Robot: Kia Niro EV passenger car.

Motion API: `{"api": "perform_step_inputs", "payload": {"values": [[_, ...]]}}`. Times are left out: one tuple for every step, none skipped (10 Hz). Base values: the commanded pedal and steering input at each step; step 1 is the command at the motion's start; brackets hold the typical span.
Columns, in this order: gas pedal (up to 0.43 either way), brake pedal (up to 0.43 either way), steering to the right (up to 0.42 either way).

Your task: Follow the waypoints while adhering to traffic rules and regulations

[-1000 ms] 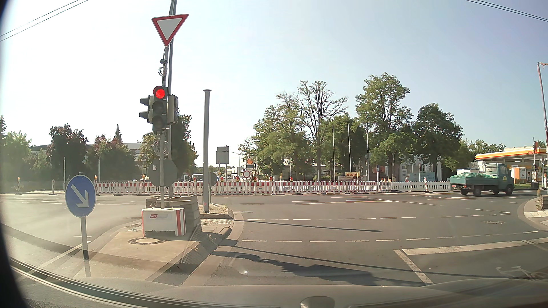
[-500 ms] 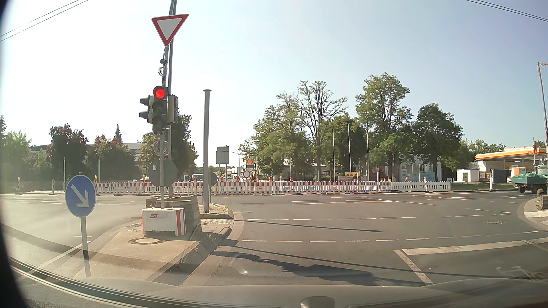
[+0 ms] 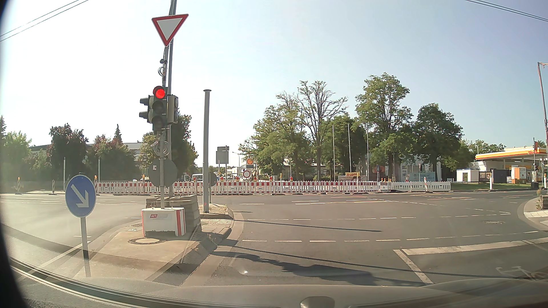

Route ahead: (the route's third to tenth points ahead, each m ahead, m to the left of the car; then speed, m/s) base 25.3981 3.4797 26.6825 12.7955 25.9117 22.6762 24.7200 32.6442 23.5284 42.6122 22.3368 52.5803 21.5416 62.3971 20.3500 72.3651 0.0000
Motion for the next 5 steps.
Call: {"api": "perform_step_inputs", "payload": {"values": [[0.000,0.390,0.006],[0.000,0.384,0.006],[0.000,0.384,0.006],[0.000,0.390,0.005],[0.000,0.390,0.005]]}}
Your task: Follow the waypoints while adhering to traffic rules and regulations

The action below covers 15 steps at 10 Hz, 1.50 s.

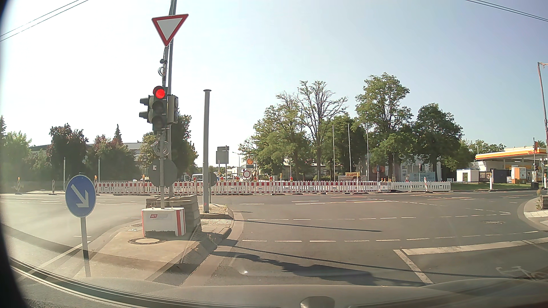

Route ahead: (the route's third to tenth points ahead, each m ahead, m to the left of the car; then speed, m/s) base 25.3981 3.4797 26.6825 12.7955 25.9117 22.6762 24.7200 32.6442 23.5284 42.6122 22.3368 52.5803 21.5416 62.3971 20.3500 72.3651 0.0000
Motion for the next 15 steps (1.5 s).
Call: {"api": "perform_step_inputs", "payload": {"values": [[0.000,0.384,0.005],[0.000,0.384,0.006],[0.000,0.390,0.005],[0.000,0.384,0.006],[0.000,0.390,0.006],[0.000,0.390,0.006],[0.000,0.384,0.006],[0.000,0.384,0.005],[0.000,0.384,0.006],[0.000,0.384,0.006],[0.000,0.384,0.006],[0.000,0.384,0.005],[0.000,0.384,0.006],[0.000,0.384,0.006],[0.000,0.384,0.006]]}}
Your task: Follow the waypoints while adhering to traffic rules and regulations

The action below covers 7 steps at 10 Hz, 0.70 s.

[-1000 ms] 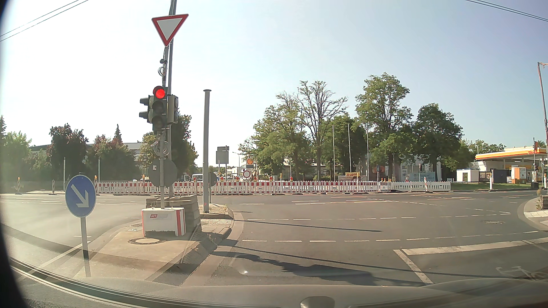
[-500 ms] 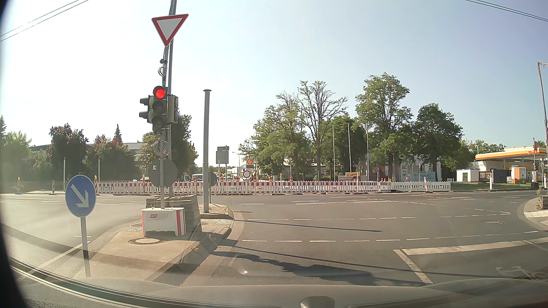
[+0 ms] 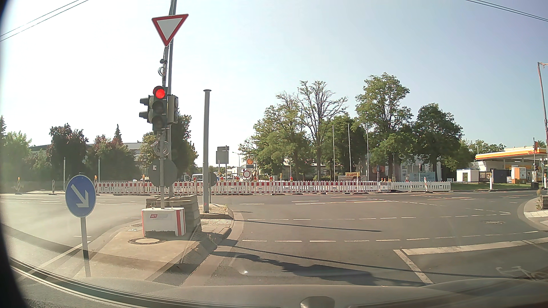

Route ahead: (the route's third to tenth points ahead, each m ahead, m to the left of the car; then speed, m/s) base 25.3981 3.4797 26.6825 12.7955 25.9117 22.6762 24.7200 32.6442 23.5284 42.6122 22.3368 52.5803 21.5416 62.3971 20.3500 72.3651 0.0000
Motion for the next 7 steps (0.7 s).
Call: {"api": "perform_step_inputs", "payload": {"values": [[0.000,0.384,0.005],[0.000,0.384,0.006],[0.000,0.384,0.006],[0.000,0.384,0.006],[0.000,0.390,0.005],[0.000,0.384,0.005],[0.000,0.390,0.006]]}}
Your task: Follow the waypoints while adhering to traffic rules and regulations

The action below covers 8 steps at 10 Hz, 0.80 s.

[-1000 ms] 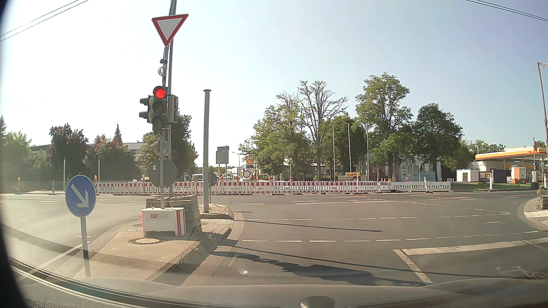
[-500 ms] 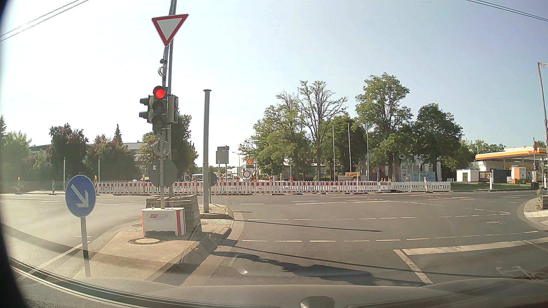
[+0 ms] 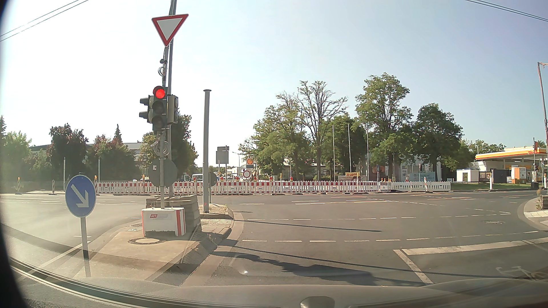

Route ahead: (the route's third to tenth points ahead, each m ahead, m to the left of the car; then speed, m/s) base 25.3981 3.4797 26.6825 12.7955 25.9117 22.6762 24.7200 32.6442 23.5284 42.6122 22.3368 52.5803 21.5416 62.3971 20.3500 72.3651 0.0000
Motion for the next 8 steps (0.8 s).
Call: {"api": "perform_step_inputs", "payload": {"values": [[0.000,0.390,0.006],[0.000,0.384,0.006],[0.000,0.384,0.005],[0.000,0.390,0.006],[0.000,0.384,0.006],[0.000,0.384,0.005],[0.000,0.384,0.005],[0.000,0.384,0.006]]}}
